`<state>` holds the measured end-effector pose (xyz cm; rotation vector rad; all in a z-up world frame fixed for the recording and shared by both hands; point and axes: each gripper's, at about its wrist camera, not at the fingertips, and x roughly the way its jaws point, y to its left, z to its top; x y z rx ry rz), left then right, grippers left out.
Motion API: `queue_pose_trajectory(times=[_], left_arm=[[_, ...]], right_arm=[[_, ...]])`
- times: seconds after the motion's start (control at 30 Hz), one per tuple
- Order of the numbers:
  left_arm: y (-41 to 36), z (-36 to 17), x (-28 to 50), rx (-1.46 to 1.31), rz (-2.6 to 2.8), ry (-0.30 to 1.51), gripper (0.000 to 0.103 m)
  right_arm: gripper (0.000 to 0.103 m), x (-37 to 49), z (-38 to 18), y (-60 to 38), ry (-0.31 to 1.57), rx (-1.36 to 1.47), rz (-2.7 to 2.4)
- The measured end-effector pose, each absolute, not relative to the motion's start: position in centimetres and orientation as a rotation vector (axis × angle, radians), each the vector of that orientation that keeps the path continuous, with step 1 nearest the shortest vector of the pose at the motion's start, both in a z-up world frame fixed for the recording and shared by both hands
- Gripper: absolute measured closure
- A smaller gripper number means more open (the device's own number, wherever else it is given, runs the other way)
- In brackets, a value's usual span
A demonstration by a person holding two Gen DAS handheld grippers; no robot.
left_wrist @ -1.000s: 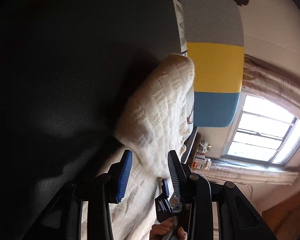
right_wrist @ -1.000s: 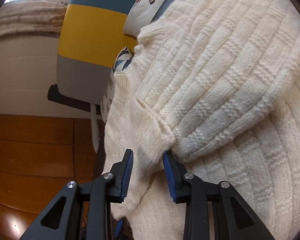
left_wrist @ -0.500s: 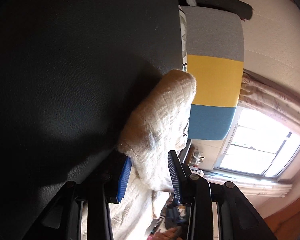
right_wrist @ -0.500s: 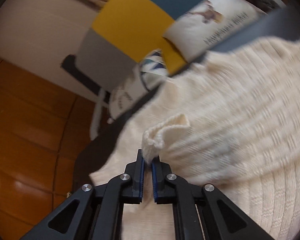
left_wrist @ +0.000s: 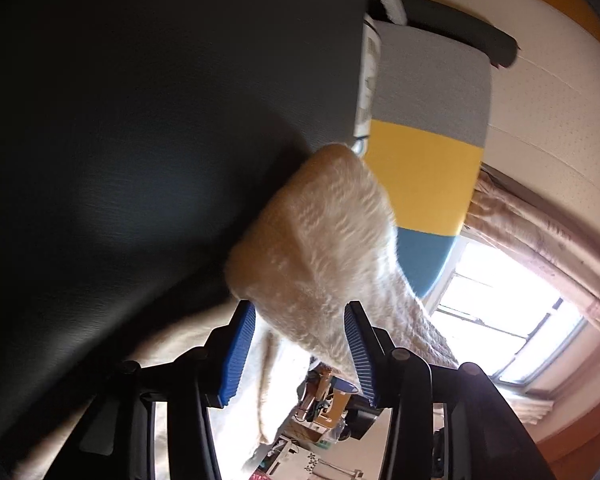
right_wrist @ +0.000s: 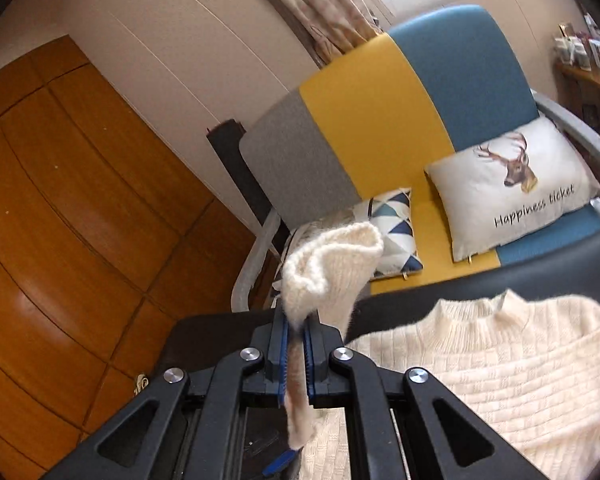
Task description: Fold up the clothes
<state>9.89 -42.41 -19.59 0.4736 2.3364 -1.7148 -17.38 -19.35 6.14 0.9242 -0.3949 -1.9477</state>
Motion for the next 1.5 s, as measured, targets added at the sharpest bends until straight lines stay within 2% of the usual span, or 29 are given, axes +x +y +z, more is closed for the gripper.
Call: queue_pose_trajectory(times=[0.27, 0.53, 1.0, 1.13, 1.23, 1.33, 1.5], left_arm=[[-40.1, -17.6, 6.0, 0.515, -1.786, 2.341, 0.055], [-42.0, -18.8, 3.4, 0.426, -1.657, 2.332, 0.055], [-44.4, -19.9, 6.4, 0.447, -1.710, 2.157, 0.056], [-44.5, -19.7, 6.4, 0.487, -1.722, 2.106, 0.056], [-44.6, -19.1, 5.7, 0.517, -1.756, 2.091, 0.056], [-44.1, -18.6, 5.2, 0.552, -1.794, 2.096, 0.055], [-43.3, -17.5, 4.1, 0.603, -1.853, 2.036, 0.055]], right_arm=[[0.098, -17.5, 9.5, -20.1, -0.374, 0.866, -1.880], [0.098, -15.4, 13.7, -19.1, -0.305, 0.752, -1.837], [0.098, -18.9, -2.2, -6.6, -0.475, 1.119, -1.970], [0.098, -20.4, -10.2, -3.3, -0.553, 1.337, -1.984], [0.098, -20.4, -14.1, -1.6, -0.598, 1.414, -1.975], [0.098, -20.2, -14.9, -0.9, -0.622, 1.403, -1.962], [0.098, -20.5, -9.7, -2.5, -0.498, 1.219, -1.976]])
